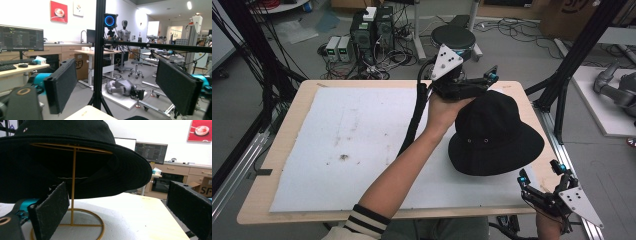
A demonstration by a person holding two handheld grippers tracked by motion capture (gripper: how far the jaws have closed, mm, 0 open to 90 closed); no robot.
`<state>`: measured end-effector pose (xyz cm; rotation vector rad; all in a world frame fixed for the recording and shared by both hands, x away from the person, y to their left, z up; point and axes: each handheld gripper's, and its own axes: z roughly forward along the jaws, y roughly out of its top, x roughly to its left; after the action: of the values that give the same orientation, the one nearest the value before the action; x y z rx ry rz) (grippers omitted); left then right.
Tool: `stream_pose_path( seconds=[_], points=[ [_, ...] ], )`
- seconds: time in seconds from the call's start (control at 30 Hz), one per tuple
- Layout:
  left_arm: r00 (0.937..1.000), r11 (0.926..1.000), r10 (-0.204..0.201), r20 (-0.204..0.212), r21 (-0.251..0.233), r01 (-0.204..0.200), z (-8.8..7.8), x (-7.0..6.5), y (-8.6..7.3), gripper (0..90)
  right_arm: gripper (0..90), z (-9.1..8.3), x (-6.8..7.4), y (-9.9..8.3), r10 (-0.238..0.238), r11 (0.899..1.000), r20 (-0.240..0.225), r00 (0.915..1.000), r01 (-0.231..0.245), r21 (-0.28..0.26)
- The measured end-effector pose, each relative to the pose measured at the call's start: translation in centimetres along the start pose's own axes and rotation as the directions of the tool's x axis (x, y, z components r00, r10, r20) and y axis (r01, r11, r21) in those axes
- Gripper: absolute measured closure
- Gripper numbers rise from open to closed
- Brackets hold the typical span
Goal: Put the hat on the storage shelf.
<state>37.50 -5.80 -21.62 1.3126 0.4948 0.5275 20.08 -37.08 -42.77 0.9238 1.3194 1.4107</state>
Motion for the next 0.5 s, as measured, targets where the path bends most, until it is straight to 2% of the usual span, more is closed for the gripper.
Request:
stream_pose_path(
  seconds=[0.1,0.27,0.37,0.4,0.5],
  points=[
    [0.9999,0.9999,-0.002,-0.013,-0.012,0.002,-0.4,0.2,0.2,15.3,4.4,0.0,0.0,0.0,0.001,1.000,-0.001,1.0000,-0.001,0.000],
    [0.9985,0.9993,0.017,-0.052,-0.032,-0.019,-1.8,0.9,1.1,15.4,4.4,0.0,0.0,0.0,-0.004,1.000,-0.005,1.0000,0.004,-0.002],
    [0.9925,0.9970,0.047,-0.113,-0.056,-0.053,-3.9,2.1,2.0,15.4,4.4,0.0,0.0,0.0,-0.003,1.000,-0.010,0.9999,0.003,-0.001],
    [0.9925,0.9970,0.047,-0.113,-0.056,-0.053,-3.9,2.1,2.0,15.4,4.4,0.0,0.0,0.0,0.001,1.000,-0.013,0.9999,-0.001,-0.003],
    [0.9863,0.9958,0.047,-0.158,-0.070,-0.058,-5.9,3.3,2.6,15.4,4.4,-0.1,0.1,0.0,0.004,1.000,-0.013,0.9999,-0.004,0.000]
  ],
)
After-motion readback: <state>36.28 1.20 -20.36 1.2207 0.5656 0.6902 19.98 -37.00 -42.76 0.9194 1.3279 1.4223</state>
